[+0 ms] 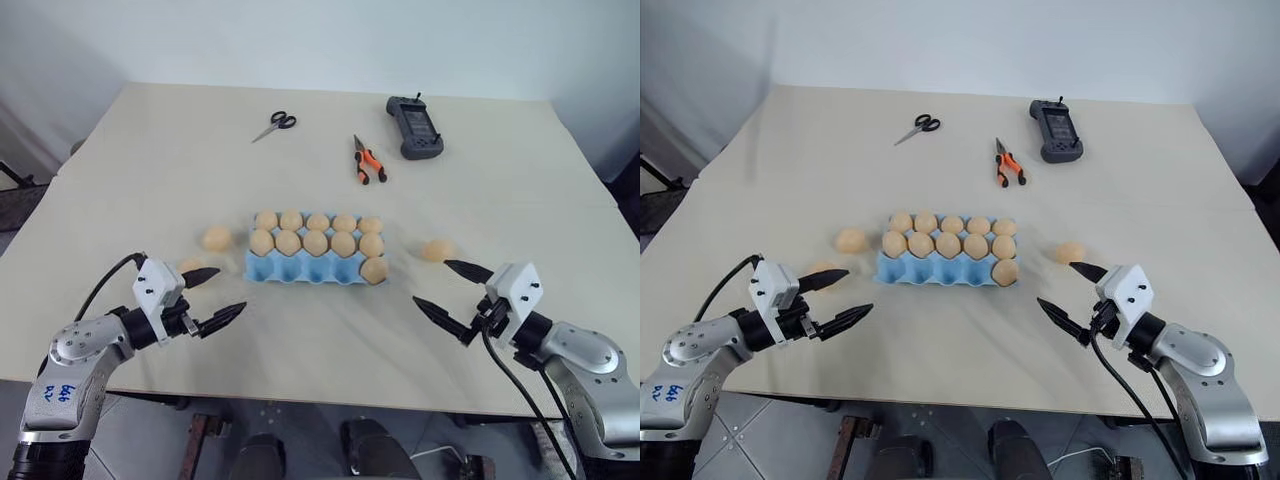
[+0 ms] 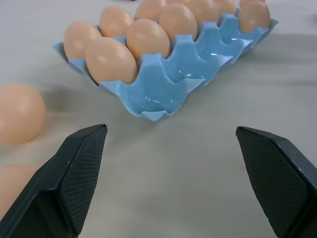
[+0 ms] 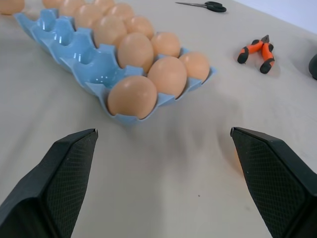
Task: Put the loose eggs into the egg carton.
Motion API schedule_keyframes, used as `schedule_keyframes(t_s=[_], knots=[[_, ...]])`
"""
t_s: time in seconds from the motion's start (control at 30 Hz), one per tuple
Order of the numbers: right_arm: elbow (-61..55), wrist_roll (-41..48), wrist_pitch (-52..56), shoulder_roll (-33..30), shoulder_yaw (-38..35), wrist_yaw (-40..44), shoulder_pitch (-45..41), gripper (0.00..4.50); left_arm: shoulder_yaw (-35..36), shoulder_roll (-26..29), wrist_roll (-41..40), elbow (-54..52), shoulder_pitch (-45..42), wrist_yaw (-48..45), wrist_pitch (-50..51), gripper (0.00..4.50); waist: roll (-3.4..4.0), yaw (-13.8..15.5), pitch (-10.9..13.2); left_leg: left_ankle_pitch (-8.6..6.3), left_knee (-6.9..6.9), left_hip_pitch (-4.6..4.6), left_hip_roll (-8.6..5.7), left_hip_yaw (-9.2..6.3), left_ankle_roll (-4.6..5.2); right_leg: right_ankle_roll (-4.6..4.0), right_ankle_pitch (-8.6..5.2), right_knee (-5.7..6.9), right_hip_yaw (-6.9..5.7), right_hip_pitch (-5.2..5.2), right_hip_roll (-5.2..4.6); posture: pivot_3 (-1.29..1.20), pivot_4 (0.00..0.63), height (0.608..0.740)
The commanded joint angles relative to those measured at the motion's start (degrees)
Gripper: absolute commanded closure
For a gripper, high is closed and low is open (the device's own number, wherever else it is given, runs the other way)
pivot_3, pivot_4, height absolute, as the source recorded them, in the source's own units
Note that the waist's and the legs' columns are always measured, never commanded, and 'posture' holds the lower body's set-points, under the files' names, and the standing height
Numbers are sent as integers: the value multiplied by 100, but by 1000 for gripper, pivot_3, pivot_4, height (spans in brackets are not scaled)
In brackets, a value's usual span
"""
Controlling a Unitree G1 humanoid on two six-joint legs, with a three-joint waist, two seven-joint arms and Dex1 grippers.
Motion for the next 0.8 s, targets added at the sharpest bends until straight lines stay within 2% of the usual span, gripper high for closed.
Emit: schedule_keyframes(t_s=[0.03, 0.13, 0.27, 0.47, 0.53, 0.63, 0.8], knots=[[-27, 87, -76, -68, -127, 63, -17, 0, 88, 18, 63, -172, -32, 58, -163, 67, 0, 5, 0, 0, 0, 0, 0, -1, 0, 0, 0, 0, -2, 0, 0, 0, 150, 740], [-58, 156, -40, -165, -452, 59, 138, 0, -15, -31, -130, -173, -169, -36, -15, 67, 0, 16, 0, 0, 0, 0, -3, -4, 0, 0, 0, 0, -41, 0, -20, 0, 150, 740], [-96, 389, 9, -472, -1613, 301, 1075, 0, -379, 24, -115, -89, -433, -418, -55, 67, 4, 149, 2, 0, -1, -9, -16, -10, 6, 1, 1, -9, -60, 0, -38, 0, 150, 740], [-14, 514, -138, -556, -2637, 722, 2247, 0, -706, 95, -119, 96, -716, -971, -84, 67, 4, 140, 2, -4, -2, -17, -15, -9, 14, 4, 2, -24, -65, 1, -37, 0, 150, 740], [277, 404, -362, -525, -2768, 809, 2421, 0, -842, 80, -66, 167, -840, -1126, -138, 67, 4, 127, 2, -3, -2, -9, -16, -2, 15, 5, 2, -25, -62, 9, -37, 0, 150, 740], [609, 344, -607, -505, -2804, 883, 2466, 0, -1002, 115, -96, 203, -984, -1395, -126, 67, 5, 89, 6, -3, -29, 54, -14, 10, 21, 3, 3, -67, -62, 85, -38, 0, 150, 740], [1108, 276, -681, -620, -2523, 913, 2124, 0, -1114, 55, -37, 282, -1191, -1591, -308, 67, 5, 67, 6, 20, -64, 56, -15, 13, 33, 8, 41, -113, -59, 89, -42, 0, 150, 740]])
